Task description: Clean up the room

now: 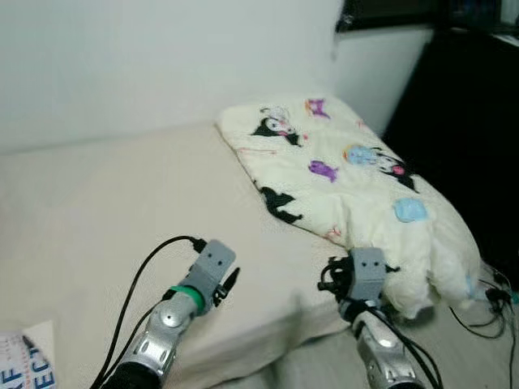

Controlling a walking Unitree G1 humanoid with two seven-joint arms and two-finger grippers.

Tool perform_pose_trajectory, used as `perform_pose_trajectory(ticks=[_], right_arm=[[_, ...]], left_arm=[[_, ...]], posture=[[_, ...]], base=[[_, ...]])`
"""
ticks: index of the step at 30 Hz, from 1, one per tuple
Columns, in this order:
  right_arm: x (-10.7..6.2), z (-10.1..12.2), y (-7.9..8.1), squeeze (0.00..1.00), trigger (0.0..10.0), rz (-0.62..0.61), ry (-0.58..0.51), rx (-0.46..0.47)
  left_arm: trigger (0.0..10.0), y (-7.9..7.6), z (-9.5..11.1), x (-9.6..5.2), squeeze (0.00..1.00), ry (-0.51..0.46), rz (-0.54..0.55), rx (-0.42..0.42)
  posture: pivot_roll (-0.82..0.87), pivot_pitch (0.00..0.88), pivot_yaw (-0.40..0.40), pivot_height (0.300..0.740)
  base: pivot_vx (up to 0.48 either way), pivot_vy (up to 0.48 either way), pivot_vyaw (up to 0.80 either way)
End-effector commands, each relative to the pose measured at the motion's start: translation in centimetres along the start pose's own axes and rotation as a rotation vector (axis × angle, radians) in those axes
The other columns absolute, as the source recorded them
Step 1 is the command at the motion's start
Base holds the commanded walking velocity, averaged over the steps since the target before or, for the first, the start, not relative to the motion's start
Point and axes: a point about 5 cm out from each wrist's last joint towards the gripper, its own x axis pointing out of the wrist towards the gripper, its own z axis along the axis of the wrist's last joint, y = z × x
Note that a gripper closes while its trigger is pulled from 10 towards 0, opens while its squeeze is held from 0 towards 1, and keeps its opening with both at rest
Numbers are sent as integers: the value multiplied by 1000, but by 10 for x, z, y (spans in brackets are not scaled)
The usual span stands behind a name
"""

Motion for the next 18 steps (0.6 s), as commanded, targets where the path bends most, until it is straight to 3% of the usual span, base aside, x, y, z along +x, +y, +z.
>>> perform_pose_trajectory(ticks=[1,9,11,12,14,16,18], right_arm=[[-6,-10,-5,0,10000,-21,39,6],[-17,-30,-12,0,10000,-46,125,-19],[-33,-52,-17,0,10000,-67,225,-29],[-33,-52,-17,0,10000,-67,225,-29],[-49,-70,-20,0,10000,-90,303,-20],[-55,-75,-21,0,10000,-97,318,-11],[-56,-75,-21,0,10000,-97,313,-9]], left_arm=[[10000,-6,-10,-3,0,38,-11,-6],[10000,-1,-37,-10,0,136,14,10],[10000,6,-69,-25,0,277,40,-47],[10000,6,-69,-25,0,277,40,-47],[10000,10,-94,-39,0,394,73,-127],[10000,10,-101,-45,0,421,101,-196],[10000,9,-100,-45,0,415,103,-205]], posture=[[-14,26,13,740],[-19,23,14,740],[-26,25,15,740],[-26,25,15,740],[-29,28,13,740],[-29,33,11,740],[-33,34,10,740]], base=[[0,0,738],[0,0,738],[0,0,741],[0,0,744],[0,0,738],[0,0,744],[0,0,741]])
